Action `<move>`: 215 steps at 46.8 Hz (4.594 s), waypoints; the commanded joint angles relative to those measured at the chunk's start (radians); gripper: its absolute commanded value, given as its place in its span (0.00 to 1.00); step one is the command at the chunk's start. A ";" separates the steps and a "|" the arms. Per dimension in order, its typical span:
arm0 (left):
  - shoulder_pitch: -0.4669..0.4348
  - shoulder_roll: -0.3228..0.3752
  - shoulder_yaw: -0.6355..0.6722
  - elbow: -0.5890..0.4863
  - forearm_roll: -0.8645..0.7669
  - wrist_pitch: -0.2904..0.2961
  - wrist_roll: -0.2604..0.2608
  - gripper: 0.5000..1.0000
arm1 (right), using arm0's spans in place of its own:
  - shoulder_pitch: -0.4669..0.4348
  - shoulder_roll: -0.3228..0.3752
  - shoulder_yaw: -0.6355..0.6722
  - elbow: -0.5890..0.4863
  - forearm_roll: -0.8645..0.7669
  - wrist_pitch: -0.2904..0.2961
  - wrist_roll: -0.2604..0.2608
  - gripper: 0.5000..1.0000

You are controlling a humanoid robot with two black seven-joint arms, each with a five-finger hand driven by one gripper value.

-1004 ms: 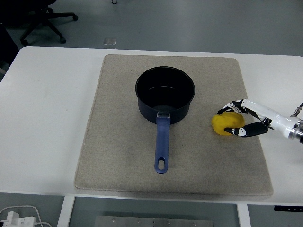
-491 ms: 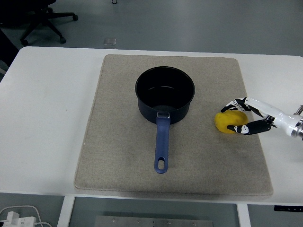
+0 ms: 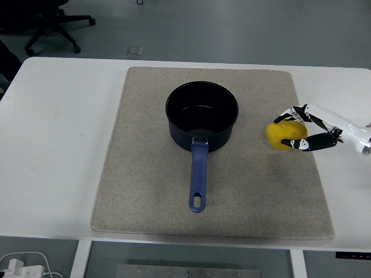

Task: Put the potato in the blue pot

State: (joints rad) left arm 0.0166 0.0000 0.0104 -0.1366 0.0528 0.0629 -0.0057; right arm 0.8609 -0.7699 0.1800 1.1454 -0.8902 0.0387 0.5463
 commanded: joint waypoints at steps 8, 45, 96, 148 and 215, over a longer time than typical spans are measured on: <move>0.000 0.000 0.000 0.000 0.001 0.000 0.001 0.99 | 0.064 0.000 -0.002 0.007 0.045 0.023 -0.002 0.00; 0.000 0.000 -0.001 0.000 -0.001 0.000 0.000 0.99 | 0.265 0.122 -0.020 0.022 0.068 0.035 -0.054 0.00; 0.000 0.000 0.000 0.000 -0.001 0.000 0.000 0.99 | 0.402 0.578 -0.143 -0.268 0.065 0.017 -0.100 0.00; 0.000 0.000 0.000 0.000 -0.001 0.000 0.000 0.99 | 0.392 0.574 -0.251 -0.392 0.043 0.033 -0.020 0.00; 0.000 0.000 0.000 0.000 -0.001 0.000 0.000 0.99 | 0.380 0.564 -0.234 -0.434 0.066 0.037 -0.023 0.85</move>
State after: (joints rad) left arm 0.0168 0.0000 0.0096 -0.1365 0.0531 0.0629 -0.0057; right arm 1.2400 -0.2058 -0.0540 0.7119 -0.8237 0.0783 0.5231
